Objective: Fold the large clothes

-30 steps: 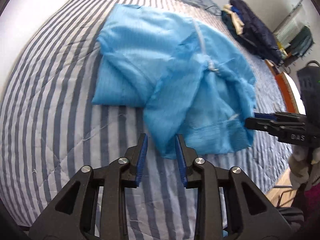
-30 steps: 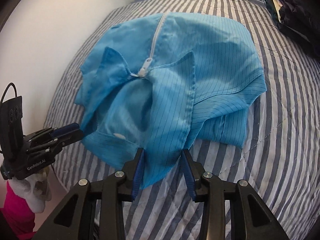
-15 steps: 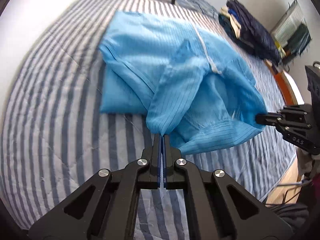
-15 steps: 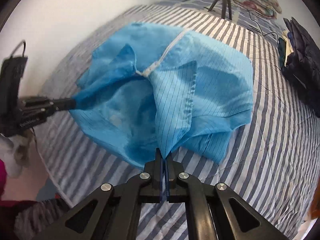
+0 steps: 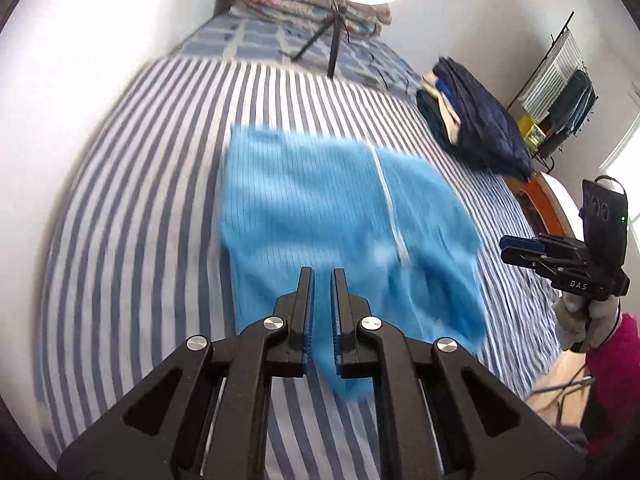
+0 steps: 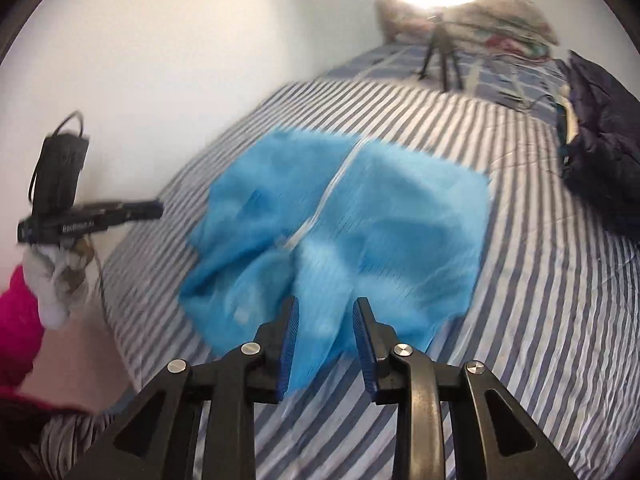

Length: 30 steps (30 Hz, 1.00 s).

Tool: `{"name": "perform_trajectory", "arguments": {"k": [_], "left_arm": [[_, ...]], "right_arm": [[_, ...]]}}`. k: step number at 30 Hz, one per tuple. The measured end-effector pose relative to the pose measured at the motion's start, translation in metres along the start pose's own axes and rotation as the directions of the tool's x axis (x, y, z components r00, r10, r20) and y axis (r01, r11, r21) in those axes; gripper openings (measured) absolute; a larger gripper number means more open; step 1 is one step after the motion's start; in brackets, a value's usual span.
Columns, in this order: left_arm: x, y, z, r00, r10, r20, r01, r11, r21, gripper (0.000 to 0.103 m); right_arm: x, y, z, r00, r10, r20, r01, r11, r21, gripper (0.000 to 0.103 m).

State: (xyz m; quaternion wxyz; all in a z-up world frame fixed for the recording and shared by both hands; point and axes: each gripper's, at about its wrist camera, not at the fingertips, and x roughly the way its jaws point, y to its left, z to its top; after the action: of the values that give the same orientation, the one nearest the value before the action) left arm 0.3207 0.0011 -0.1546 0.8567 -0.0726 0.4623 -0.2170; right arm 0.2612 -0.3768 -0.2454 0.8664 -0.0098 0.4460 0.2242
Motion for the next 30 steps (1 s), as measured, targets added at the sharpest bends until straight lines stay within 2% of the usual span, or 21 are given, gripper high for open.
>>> {"name": "perform_trajectory", "arguments": {"k": [1,2,5,8,11,15,17,19,21,24,27,30], "left_arm": [[0.008,0.003,0.013,0.999,0.029,0.013,-0.03,1.0,0.004,0.005],[0.018,0.007,0.024,0.999,0.029,0.02,-0.029,0.999,0.013,0.005],[0.051,0.017,0.041,1.0,0.025,-0.004,-0.025,1.0,0.01,0.005],[0.085,0.033,0.039,0.997,0.063,-0.049,-0.062,0.998,0.016,0.005],[0.11,0.047,0.021,0.991,0.091,-0.103,-0.089,0.996,0.02,0.005],[0.114,0.055,0.009,0.994,0.071,-0.08,-0.069,0.997,0.021,0.005],[0.108,0.054,0.013,0.992,0.079,-0.103,-0.077,0.997,0.028,0.005],[0.092,0.048,0.023,0.994,0.083,-0.075,-0.078,0.995,0.063,0.005],[0.081,0.041,0.039,0.997,0.053,-0.05,-0.05,0.996,0.074,0.005],[0.074,0.024,0.066,1.0,0.02,-0.015,-0.018,0.995,0.099,0.005],[0.088,0.004,0.088,1.0,0.029,0.001,-0.029,0.987,0.159,0.005],[0.113,-0.006,0.103,0.999,0.045,-0.01,-0.042,0.982,0.185,0.005]], "right_arm": [[0.006,-0.006,0.008,0.999,-0.029,0.022,0.029,1.0,-0.001,0.029],[0.014,-0.012,0.017,0.998,-0.057,0.039,0.057,0.998,-0.007,0.029],[0.046,-0.023,0.038,0.997,-0.068,0.044,0.067,0.998,0.013,0.029],[0.071,-0.037,0.038,0.995,-0.096,0.013,0.096,0.995,0.016,0.028],[0.093,-0.052,0.023,0.996,-0.089,-0.031,0.09,0.995,0.03,0.025],[0.093,-0.058,0.002,0.997,-0.074,-0.009,0.075,0.996,0.038,0.023],[0.086,-0.056,0.005,0.996,-0.075,-0.051,0.077,0.997,0.031,0.023],[0.069,-0.05,0.015,0.997,-0.066,-0.038,0.066,0.998,-0.002,0.023],[0.049,-0.043,0.034,0.997,-0.073,0.014,0.074,0.996,-0.045,0.024],[0.041,-0.037,0.069,0.995,-0.057,0.077,0.062,0.996,-0.069,0.024],[0.058,-0.033,0.096,0.996,-0.029,0.086,0.036,0.996,-0.086,0.024],[0.087,-0.028,0.111,0.998,-0.017,0.06,0.023,0.994,-0.11,0.024]]}}
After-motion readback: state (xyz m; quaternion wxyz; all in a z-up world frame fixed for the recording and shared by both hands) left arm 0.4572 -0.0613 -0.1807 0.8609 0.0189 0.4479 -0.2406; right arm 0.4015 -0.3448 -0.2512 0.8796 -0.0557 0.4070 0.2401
